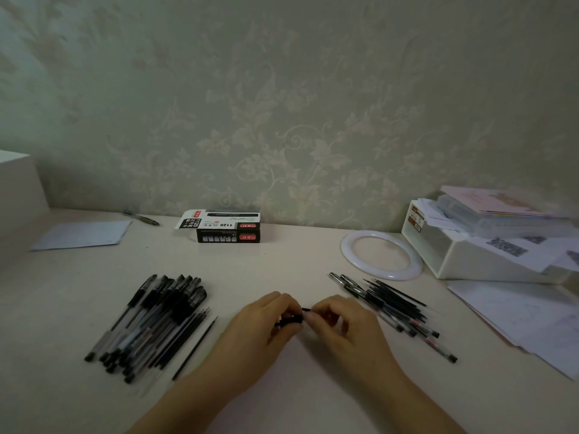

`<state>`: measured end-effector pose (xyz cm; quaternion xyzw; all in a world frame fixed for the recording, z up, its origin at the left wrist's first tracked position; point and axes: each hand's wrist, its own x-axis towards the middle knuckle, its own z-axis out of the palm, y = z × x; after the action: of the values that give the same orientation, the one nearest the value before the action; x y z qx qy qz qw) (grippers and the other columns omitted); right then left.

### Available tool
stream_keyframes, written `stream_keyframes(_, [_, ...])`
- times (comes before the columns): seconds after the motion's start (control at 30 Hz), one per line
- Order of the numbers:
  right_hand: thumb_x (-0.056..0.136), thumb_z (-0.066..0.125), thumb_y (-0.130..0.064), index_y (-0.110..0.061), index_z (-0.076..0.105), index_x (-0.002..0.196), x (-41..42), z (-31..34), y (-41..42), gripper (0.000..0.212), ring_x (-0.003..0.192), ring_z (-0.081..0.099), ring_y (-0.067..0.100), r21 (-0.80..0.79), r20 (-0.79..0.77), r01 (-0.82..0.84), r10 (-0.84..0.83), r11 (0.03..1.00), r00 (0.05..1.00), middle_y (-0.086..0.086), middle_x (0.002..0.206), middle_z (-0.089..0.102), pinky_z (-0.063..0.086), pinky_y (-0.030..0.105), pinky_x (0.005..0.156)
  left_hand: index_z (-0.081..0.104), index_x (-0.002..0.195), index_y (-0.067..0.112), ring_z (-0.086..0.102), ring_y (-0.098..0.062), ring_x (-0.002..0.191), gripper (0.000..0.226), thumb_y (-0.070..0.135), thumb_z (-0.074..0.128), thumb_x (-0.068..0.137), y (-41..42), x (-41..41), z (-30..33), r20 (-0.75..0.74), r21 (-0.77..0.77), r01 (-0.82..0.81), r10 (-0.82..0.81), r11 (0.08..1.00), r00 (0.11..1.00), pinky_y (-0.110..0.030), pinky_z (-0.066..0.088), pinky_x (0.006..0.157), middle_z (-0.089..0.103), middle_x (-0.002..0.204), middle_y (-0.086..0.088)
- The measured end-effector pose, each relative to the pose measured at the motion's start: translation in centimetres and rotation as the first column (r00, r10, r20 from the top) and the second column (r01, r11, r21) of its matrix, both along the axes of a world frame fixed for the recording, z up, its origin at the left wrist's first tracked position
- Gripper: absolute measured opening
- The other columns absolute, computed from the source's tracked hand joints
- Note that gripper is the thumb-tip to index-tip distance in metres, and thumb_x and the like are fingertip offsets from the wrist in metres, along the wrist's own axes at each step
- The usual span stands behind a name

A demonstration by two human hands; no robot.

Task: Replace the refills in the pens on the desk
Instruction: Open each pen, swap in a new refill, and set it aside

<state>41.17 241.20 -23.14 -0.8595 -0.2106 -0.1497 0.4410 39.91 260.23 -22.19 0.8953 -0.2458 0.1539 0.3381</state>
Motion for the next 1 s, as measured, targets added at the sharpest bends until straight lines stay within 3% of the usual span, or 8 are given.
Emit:
stream_keyframes(0.13, [0.08, 0.062, -0.051, -0.028, 0.071, 0.08, 0.09, -0.1, 0.07, 0.024, 0.07, 0.059, 0.009, 0.16, -0.095, -0.074, 0.09, 0.984, 0.991, -0.006, 0.078, 0.069, 0.044, 0.02, 0.062, 0.062, 0.093, 0.03, 0.057, -0.002, 0.079, 0.003, 0.027, 0.062, 0.092, 0.06, 0.05, 0.05, 0.003, -0.041, 0.016, -0.016, 0.999, 1.0, -0.01, 0.041, 0.064, 0.061, 0.087, 0.017])
stream_keyframes(0.3, [0.08, 0.07, -0.036, -0.033, 0.073, 0.085, 0.27, -0.04, -0.18, 0.007, 0.076, 0.065, 0.006, 0.215, -0.164, -0.099, 0.136, 0.972, 0.977, -0.008, 0.084, 0.073, 0.046, 0.012, 0.068, 0.064, 0.093, 0.03, 0.061, -0.001, 0.076, 0.011, 0.027, 0.054, 0.096, 0.24, 0.28, -0.12, -0.097, -0.056, 0.033, -0.038, 0.998, 0.995, -0.013, 0.044, 0.063, 0.064, 0.077, 0.016])
stream_keyframes(0.37, [0.082, 0.07, -0.028, -0.035, 0.071, 0.091, 0.29, -0.28, -0.16, 0.012, 0.079, 0.065, 0.007, 0.205, -0.181, -0.106, 0.144, 0.973, 0.973, -0.01, 0.089, 0.073, 0.047, 0.014, 0.069, 0.065, 0.094, 0.03, 0.061, 0.001, 0.076, 0.011, 0.028, 0.054, 0.096, 0.26, 0.32, -0.32, -0.11, -0.06, 0.016, -0.023, 0.998, 0.994, -0.011, 0.042, 0.063, 0.063, 0.076, 0.016])
stream_keyframes(0.47, [0.078, 0.069, -0.046, -0.036, 0.068, 0.097, 0.1, -0.21, 0.15, 0.022, 0.081, 0.065, 0.006, 0.216, -0.194, -0.048, 0.091, 0.975, 0.977, -0.013, 0.093, 0.071, 0.05, 0.017, 0.069, 0.064, 0.095, 0.03, 0.059, 0.0, 0.076, 0.009, 0.029, 0.055, 0.095, 0.22, 0.33, -0.48, -0.087, -0.05, 0.019, -0.024, 0.999, 0.996, -0.015, 0.045, 0.064, 0.062, 0.078, 0.018])
stream_keyframes(0.6, [0.08, 0.061, -0.056, -0.03, 0.07, 0.081, 0.02, -0.11, 0.04, 0.028, 0.069, 0.062, 0.008, 0.167, -0.186, -0.048, 0.08, 0.985, 0.979, -0.006, 0.075, 0.07, 0.049, 0.026, 0.066, 0.063, 0.098, 0.031, 0.062, -0.002, 0.079, 0.008, 0.032, 0.055, 0.094, 0.17, 0.33, -0.7, -0.093, -0.072, 0.048, -0.054, 0.996, 0.994, -0.025, 0.051, 0.07, 0.064, 0.086, 0.015])
stream_keyframes(0.73, [0.085, 0.067, -0.032, -0.03, 0.07, 0.084, 0.11, -0.09, -0.12, 0.004, 0.067, 0.057, 0.002, 0.175, -0.214, -0.091, 0.128, 0.98, 0.968, -0.006, 0.081, 0.07, 0.045, 0.017, 0.064, 0.061, 0.097, 0.034, 0.062, -0.002, 0.08, 0.007, 0.033, 0.055, 0.094, 0.23, 0.47, -0.9, -0.079, -0.073, 0.053, -0.059, 0.996, 0.995, -0.022, 0.05, 0.069, 0.063, 0.087, 0.019])
stream_keyframes(0.8, [0.086, 0.069, -0.025, -0.032, 0.069, 0.088, 0.16, -0.13, -0.11, 0.008, 0.066, 0.055, -0.001, 0.178, -0.217, -0.094, 0.132, 0.98, 0.967, -0.01, 0.085, 0.071, 0.043, 0.013, 0.064, 0.06, 0.097, 0.034, 0.061, -0.001, 0.079, 0.008, 0.035, 0.053, 0.093, 0.25, 0.52, -0.89, -0.066, -0.072, 0.044, -0.049, 0.996, 0.997, -0.02, 0.049, 0.068, 0.062, 0.087, 0.02])
stream_keyframes(1.0, [0.079, 0.063, -0.055, -0.03, 0.069, 0.082, 0.13, -0.25, 0.04, 0.026, 0.066, 0.059, 0.001, 0.174, -0.198, -0.034, 0.069, 0.984, 0.978, -0.008, 0.076, 0.07, 0.043, 0.013, 0.063, 0.062, 0.099, 0.032, 0.061, -0.002, 0.08, 0.011, 0.035, 0.053, 0.094, 0.17, 0.53, -0.9, -0.071, -0.086, 0.046, -0.052, 0.995, 0.996, -0.024, 0.051, 0.07, 0.063, 0.088, 0.018])
